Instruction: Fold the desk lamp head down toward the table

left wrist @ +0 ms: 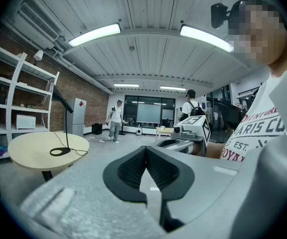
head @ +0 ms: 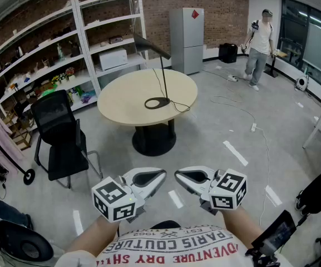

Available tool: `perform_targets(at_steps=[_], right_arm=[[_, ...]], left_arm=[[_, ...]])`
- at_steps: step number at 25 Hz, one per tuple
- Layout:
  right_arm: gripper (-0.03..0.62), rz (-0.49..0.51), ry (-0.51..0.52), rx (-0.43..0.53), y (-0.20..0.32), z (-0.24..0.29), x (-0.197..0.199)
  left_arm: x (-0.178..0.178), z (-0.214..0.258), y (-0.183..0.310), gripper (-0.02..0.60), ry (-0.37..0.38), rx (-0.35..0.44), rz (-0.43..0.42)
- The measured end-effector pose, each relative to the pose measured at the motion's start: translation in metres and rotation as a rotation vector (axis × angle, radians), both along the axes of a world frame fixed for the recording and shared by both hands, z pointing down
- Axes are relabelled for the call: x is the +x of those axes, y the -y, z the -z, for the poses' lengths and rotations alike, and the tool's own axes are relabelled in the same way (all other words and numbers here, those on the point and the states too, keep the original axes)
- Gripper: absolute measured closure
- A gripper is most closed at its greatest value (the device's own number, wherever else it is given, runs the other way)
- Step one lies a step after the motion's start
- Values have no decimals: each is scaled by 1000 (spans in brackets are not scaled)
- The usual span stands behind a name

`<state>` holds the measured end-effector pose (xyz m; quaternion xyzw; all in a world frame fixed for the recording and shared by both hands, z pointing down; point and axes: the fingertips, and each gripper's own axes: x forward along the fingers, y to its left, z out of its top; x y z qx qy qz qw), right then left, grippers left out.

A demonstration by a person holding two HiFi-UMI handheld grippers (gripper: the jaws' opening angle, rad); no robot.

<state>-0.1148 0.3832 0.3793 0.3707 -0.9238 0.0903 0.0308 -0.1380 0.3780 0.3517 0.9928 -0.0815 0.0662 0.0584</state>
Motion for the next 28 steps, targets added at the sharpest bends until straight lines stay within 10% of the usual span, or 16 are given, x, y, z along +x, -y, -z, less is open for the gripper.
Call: perform_targets(at_steps=[28], right_arm=[[592, -66, 35, -31, 47, -25, 23]], left_arm=[[14, -31, 54, 581, -52, -84, -27]])
